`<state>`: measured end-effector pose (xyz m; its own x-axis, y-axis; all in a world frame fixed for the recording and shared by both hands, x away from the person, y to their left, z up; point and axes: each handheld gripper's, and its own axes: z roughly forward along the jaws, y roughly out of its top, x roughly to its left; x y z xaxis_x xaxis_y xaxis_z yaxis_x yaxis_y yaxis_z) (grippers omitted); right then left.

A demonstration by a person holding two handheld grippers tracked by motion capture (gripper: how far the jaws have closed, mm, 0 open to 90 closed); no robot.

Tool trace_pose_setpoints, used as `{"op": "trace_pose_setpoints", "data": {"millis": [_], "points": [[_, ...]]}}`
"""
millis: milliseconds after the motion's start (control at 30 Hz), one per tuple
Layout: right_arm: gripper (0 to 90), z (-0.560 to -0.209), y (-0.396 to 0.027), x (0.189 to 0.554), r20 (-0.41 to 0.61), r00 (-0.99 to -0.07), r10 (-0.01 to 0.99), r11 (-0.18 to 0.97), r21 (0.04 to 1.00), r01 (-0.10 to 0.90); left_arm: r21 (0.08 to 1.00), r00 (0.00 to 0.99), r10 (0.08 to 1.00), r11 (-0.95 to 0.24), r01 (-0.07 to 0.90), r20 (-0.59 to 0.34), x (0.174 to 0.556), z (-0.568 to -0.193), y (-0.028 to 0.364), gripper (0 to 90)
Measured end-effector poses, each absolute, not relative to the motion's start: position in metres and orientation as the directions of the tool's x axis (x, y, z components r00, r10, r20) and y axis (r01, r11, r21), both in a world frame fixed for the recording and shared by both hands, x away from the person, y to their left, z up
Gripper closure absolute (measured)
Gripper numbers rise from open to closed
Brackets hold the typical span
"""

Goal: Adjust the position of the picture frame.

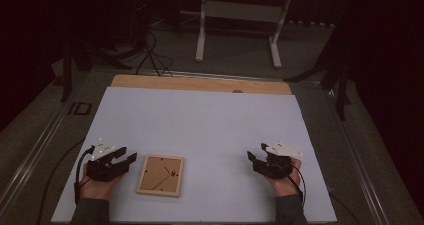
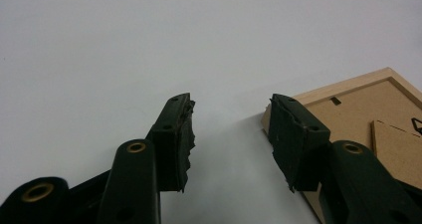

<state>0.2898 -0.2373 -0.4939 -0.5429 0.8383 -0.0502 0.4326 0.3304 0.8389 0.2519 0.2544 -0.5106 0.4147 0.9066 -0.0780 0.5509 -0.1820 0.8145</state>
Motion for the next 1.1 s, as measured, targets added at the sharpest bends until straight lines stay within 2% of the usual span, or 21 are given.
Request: {"op": "trace_pose_setpoints", "data": {"millis": [1100], "points": [[42.8,-0.487,-0.175,0.272,-0.079,-0.697,0.713,0.416,0.848,0.329,0.805,0.438,0.896,-0.213,0.555,-0.065,0.250,-0.513,0.248,54.1]]}}
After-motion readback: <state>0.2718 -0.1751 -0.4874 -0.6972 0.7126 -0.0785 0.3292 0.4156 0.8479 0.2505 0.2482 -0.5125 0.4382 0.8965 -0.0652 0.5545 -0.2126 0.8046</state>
